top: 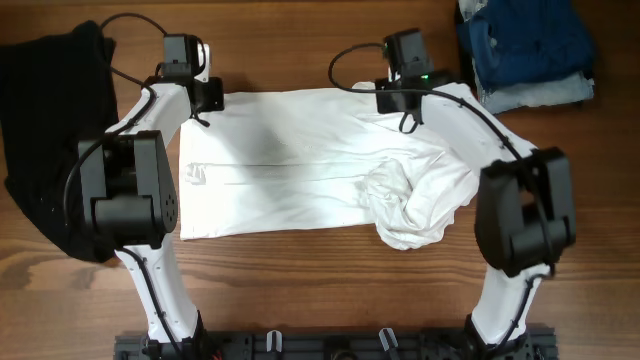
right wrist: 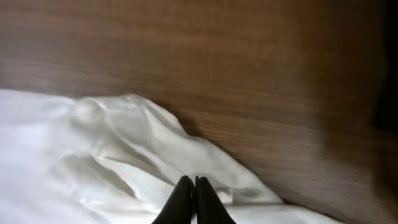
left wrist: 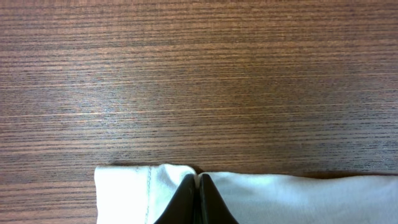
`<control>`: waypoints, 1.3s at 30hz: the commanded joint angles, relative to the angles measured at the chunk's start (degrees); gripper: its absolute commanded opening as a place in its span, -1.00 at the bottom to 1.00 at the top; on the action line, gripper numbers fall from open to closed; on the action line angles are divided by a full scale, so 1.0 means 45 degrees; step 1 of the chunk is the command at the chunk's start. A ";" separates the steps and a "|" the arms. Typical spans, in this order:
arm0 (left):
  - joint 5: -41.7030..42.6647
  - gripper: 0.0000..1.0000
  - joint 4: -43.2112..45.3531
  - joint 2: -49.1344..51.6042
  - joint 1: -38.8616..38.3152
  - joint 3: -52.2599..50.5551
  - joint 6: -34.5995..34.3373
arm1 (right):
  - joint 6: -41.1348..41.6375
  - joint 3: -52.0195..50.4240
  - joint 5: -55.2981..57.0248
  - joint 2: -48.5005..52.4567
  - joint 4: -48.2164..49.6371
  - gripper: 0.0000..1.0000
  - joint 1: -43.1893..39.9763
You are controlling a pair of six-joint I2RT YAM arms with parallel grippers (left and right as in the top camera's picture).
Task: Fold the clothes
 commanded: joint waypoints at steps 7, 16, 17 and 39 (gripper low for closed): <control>-0.0175 -0.92 0.0034 -0.0112 0.0277 0.0010 -0.0189 | -0.0379 -0.0053 -0.1739 -0.0403 -0.0262 -0.91 -0.0199; -0.0180 -0.92 0.0044 -0.0112 0.0277 0.0010 -0.0223 | -0.1093 -0.0068 -0.3055 0.0670 0.0165 0.50 -0.0194; -0.0175 -0.92 0.0044 -0.0112 0.0277 0.0010 -0.0223 | -0.1117 -0.0068 -0.3055 0.0869 0.0330 0.48 -0.0194; -0.0423 -0.92 -0.0379 -0.2997 0.0277 0.0010 -0.0228 | -0.0758 0.0544 -0.2905 -0.2618 -0.1919 -0.91 -0.2467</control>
